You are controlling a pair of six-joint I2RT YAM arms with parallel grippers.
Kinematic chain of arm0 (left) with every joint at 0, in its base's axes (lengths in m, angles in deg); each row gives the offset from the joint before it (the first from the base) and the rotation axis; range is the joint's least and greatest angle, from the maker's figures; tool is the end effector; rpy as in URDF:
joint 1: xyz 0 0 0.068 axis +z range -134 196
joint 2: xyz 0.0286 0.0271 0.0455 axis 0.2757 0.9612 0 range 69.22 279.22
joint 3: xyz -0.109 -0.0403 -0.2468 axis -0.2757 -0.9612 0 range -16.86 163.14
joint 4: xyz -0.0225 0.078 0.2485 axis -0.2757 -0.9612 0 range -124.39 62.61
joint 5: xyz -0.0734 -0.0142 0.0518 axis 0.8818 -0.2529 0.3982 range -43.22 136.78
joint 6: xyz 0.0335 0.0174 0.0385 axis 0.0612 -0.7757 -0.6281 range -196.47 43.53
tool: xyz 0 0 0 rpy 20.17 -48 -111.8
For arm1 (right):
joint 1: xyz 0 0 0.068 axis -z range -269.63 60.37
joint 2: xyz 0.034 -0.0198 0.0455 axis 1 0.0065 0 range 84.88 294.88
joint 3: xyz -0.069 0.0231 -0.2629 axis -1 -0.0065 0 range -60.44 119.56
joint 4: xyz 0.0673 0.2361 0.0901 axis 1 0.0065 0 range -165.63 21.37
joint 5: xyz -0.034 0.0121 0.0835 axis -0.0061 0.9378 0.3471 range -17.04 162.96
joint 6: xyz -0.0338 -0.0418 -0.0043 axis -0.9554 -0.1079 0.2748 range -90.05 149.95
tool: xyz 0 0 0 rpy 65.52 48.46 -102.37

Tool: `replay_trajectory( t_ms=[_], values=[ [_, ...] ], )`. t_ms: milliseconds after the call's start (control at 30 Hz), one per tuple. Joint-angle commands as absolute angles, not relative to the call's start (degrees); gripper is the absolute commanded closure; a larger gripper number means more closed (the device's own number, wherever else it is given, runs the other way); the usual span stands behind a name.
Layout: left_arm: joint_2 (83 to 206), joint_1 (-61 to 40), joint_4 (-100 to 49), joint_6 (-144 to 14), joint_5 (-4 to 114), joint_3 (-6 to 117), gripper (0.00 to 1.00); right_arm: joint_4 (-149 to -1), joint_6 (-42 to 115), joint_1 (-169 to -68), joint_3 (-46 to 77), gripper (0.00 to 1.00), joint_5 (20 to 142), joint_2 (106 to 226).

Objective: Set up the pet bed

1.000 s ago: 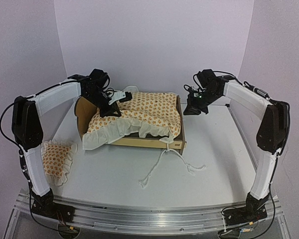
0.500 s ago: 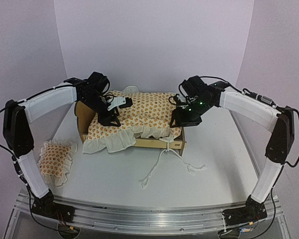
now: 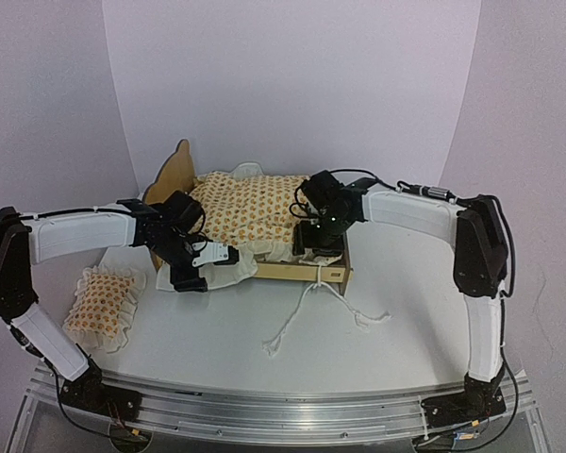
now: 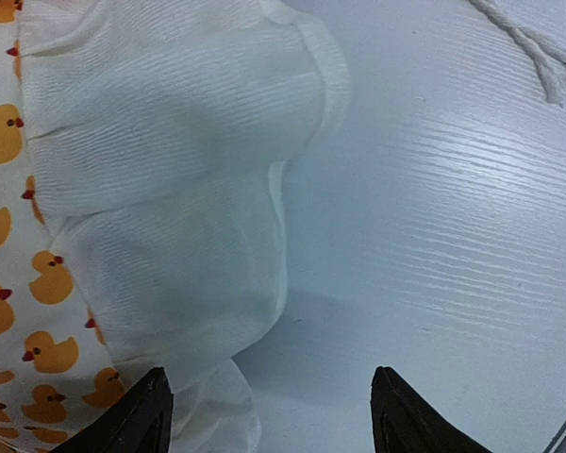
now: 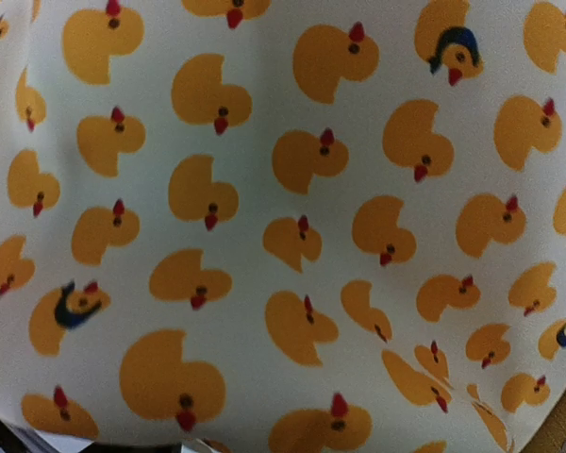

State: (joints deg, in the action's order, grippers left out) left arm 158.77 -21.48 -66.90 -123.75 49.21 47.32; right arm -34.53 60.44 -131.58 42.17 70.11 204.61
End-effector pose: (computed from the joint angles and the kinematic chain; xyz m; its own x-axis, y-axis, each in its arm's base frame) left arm 0.2463 -0.1908 0.2275 -0.0303 0.9482 -0.3162 0.9500 0.1257 0.2859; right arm 0.3438 0.3065 0.2348 -0.8737 -0.1041 -0.4753 -0.2379 0.9435 0.2308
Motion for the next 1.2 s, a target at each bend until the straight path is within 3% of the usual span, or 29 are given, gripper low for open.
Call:
replay_trajectory(
  t_ms=[0,100,167,233,300,467,533,600,833,1000,1167],
  values=[
    [156.2,-21.0,-60.6,-125.2,43.2,47.5,0.29,-37.9,62.1,-131.7,49.0,0.36,66.7,209.1],
    [155.8,-19.9,-58.8,-126.4,41.0,46.3,0.27,-38.1,61.4,-131.5,52.3,0.46,67.0,211.8],
    [155.7,-18.3,-57.3,-127.5,39.2,45.6,0.25,-38.1,61.9,-131.0,52.3,0.72,67.1,212.7],
    [155.5,-16.9,-56.0,-128.5,38.0,45.5,0.25,-38.2,62.7,-130.0,51.3,0.92,67.2,212.5],
    [155.3,-16.3,-56.1,-128.8,37.9,46.6,0.24,-38.2,62.1,-129.1,50.4,1.00,67.1,211.4],
    [156.5,-14.7,-52.8,-132.2,35.8,46.0,0.22,-38.1,55.0,-127.9,49.3,1.00,71.3,204.8],
    [158.4,-12.8,-52.7,-133.3,36.0,47.0,0.28,-37.0,53.1,-127.1,47.9,1.00,76.9,201.9],
    [160.6,-11.3,-53.7,-133.7,36.5,48.7,0.38,-35.4,51.2,-126.4,45.8,1.00,82.2,199.2],
    [164.7,-9.9,-59.0,-134.5,40.3,53.5,0.97,-31.3,45.6,-125.1,41.6,1.00,96.6,195.9],
    [163.4,-9.2,-62.1,-133.8,44.1,57.7,1.00,-27.4,43.3,-121.2,41.8,1.00,107.2,194.0],
    [162.4,-9.1,-64.0,-134.2,45.0,57.0,1.00,-21.2,36.9,-120.5,41.1,1.00,110.1,195.1]
  ],
)
